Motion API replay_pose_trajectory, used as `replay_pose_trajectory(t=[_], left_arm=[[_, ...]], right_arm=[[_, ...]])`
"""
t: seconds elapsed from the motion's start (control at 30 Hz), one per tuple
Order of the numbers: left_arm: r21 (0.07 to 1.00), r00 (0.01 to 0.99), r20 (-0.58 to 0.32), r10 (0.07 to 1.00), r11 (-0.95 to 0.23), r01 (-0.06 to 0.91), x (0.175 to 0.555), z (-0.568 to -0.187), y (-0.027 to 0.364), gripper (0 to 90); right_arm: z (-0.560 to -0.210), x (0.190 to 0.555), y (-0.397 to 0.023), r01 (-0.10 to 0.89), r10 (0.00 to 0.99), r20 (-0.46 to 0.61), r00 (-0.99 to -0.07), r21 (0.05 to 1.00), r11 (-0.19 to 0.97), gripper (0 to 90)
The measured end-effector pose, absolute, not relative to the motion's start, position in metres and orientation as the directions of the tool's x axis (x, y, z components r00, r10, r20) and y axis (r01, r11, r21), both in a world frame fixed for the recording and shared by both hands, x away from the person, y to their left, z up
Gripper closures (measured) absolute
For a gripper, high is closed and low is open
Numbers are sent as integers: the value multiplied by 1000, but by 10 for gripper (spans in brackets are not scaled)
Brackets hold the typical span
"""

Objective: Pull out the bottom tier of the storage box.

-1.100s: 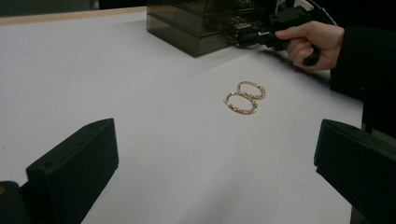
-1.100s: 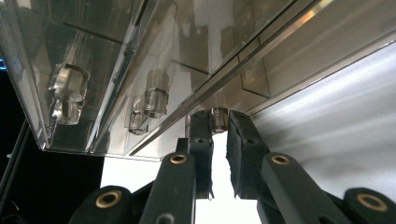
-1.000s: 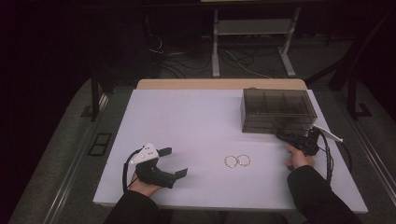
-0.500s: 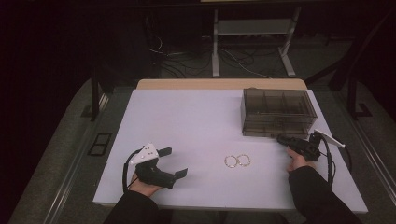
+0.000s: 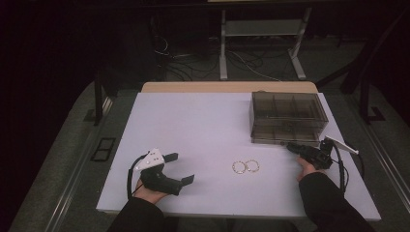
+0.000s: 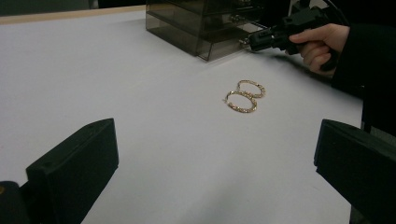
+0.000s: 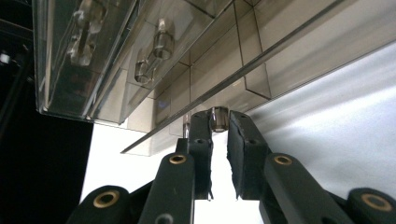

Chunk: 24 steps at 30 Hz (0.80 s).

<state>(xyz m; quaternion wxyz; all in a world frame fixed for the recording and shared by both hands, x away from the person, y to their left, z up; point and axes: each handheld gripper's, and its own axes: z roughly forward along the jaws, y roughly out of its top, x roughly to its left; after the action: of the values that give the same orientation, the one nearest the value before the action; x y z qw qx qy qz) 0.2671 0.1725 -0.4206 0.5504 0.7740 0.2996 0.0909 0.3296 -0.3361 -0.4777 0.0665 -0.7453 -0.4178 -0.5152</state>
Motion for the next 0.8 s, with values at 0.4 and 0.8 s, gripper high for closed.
replay_pose_trajectory(t=[0.4, 0.8], left_arm=[[905, 804, -185, 565, -221, 363, 267, -421, 173, 0], [905, 801, -182, 571, -221, 363, 266, -420, 173, 0]], right_arm=[[-461, 317, -325, 704, 641, 766, 53, 426, -568, 587], [-444, 322, -315, 748, 733, 673, -101, 537, -390, 401]])
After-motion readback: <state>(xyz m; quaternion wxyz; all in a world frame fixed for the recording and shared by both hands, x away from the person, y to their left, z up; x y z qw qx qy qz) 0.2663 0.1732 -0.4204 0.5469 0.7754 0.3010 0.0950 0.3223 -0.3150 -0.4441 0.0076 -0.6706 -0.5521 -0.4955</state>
